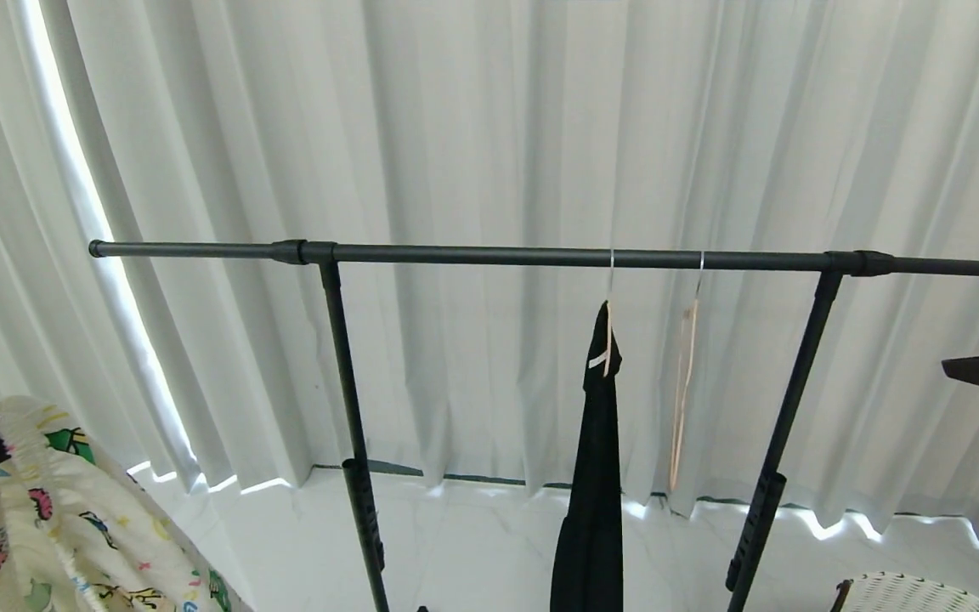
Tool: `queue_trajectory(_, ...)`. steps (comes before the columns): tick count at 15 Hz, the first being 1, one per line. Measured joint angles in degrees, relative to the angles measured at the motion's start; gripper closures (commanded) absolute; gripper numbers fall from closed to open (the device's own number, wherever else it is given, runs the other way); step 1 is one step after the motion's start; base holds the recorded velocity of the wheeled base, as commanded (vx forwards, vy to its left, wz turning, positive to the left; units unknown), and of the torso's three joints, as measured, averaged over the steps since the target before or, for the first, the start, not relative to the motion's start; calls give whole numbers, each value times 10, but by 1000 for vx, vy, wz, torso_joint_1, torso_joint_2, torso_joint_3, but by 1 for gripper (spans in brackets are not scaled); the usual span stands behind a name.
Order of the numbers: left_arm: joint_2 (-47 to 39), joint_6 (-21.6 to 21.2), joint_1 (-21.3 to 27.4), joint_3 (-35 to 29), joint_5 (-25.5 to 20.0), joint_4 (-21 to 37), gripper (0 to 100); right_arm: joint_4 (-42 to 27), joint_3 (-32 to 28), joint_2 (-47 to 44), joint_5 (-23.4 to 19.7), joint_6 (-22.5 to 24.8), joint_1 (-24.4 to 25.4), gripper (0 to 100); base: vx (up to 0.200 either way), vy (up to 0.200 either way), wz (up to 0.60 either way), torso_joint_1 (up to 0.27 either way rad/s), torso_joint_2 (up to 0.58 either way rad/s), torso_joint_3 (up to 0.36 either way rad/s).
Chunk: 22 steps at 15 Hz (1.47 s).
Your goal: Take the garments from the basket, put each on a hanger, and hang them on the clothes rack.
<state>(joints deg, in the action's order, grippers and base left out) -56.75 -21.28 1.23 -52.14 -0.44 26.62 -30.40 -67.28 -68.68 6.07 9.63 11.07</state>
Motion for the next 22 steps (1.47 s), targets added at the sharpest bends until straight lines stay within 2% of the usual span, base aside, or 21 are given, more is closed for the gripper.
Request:
queue_trajectory(3,0,0,0,0,0,0,100,38,21,1,1,1,0,0,0,200,0,2,2,2)
queue_trajectory(6,2,1,4,0,0,-1,100,54,47,-3,1,-6,3,0,0,0,0,0,0,0)
queue_trajectory(8,4,1,10,1,0,-1,100,65,68,-9,1,-40,12,0,0,0,0,0,0,0)
queue_trajectory(10,5,1,12,2,0,-2,100,119,90,-25,2,-101,31,0,0,0,0,0,0,0)
queue_trajectory(12,5,0,15,1,0,-14,100,162,106,-50,11,-139,43,0,0,0,0,0,0,0)
queue_trajectory(14,5,0,17,2,1,-16,100,194,114,-89,53,-154,47,0,0,0,0,0,0,0)
queue_trajectory(17,6,0,17,2,1,-16,100,278,118,-173,115,-186,49,0,0,0,0,0,0,0)
queue_trajectory(22,11,0,17,5,3,-16,100,368,108,-307,136,-243,75,0,0,0,0,0,0,0)
